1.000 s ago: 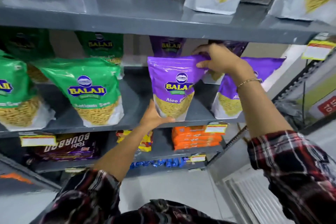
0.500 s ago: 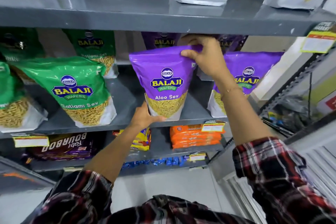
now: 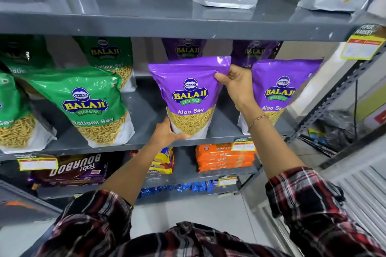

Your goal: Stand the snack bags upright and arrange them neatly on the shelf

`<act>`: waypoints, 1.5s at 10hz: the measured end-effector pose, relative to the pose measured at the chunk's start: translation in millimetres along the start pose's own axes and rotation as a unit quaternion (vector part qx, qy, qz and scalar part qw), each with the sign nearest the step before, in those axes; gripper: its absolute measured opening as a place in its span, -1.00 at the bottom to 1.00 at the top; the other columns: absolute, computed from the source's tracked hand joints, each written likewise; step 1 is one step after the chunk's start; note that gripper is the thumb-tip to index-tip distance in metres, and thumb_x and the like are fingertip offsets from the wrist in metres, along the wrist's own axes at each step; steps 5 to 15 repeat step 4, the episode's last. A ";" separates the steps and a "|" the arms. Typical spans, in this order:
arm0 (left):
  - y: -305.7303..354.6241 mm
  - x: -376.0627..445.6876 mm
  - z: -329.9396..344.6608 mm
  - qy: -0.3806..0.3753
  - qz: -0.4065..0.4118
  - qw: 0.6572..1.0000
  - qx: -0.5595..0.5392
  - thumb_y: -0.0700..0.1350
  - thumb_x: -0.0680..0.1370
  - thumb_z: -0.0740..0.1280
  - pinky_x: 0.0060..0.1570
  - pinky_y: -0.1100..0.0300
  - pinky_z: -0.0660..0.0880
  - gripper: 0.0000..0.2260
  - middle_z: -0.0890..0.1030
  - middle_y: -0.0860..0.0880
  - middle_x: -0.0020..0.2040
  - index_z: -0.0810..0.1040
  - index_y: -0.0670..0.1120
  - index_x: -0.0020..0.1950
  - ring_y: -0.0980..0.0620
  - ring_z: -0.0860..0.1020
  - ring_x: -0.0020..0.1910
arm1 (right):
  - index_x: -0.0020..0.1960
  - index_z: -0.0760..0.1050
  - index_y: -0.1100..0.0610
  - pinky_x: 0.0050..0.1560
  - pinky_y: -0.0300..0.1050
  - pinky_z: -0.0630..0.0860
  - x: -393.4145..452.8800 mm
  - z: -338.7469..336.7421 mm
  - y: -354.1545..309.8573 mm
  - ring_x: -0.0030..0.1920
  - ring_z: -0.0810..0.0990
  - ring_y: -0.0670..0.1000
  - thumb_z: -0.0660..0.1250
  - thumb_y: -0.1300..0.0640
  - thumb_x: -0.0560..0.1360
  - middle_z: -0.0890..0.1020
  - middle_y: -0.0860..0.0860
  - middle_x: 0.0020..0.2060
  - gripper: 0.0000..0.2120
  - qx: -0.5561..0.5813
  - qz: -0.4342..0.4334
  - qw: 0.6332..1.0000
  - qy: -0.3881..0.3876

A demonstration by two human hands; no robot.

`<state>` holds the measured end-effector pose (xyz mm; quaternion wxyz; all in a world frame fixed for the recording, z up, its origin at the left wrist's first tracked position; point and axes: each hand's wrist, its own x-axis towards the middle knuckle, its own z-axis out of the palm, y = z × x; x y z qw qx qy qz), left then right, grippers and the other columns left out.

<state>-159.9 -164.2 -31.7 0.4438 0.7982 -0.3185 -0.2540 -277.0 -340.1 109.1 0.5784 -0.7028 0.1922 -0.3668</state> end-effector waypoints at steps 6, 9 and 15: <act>-2.2 -35.1 -0.1 0.082 0.060 0.994 -0.040 0.02 0.43 0.44 0.35 0.21 0.22 -0.14 0.19 -0.06 0.52 -0.03 -0.13 0.53 -0.02 0.22 0.47 | 0.31 0.33 0.17 0.38 -0.13 0.28 -114.3 42.3 22.6 0.34 0.34 -0.02 0.16 0.16 0.57 0.44 0.11 0.28 -0.68 -0.239 -0.177 0.947 0.118; -2.2 -35.1 -0.1 0.082 0.060 0.994 -0.040 0.02 0.43 0.44 0.35 0.21 0.22 -0.14 0.19 -0.06 0.52 -0.03 -0.13 0.53 -0.02 0.22 0.47 | 0.31 0.33 0.17 0.38 -0.13 0.28 -114.3 42.3 22.6 0.34 0.34 -0.02 0.16 0.16 0.57 0.44 0.11 0.28 -0.68 -0.239 -0.177 0.947 0.118; -2.2 -35.1 -0.1 0.082 0.060 0.994 -0.040 0.02 0.43 0.44 0.35 0.21 0.22 -0.14 0.19 -0.06 0.52 -0.03 -0.13 0.53 -0.02 0.22 0.47 | 0.31 0.33 0.17 0.38 -0.13 0.28 -114.3 42.3 22.6 0.34 0.34 -0.02 0.16 0.16 0.57 0.44 0.11 0.28 -0.68 -0.239 -0.177 0.947 0.118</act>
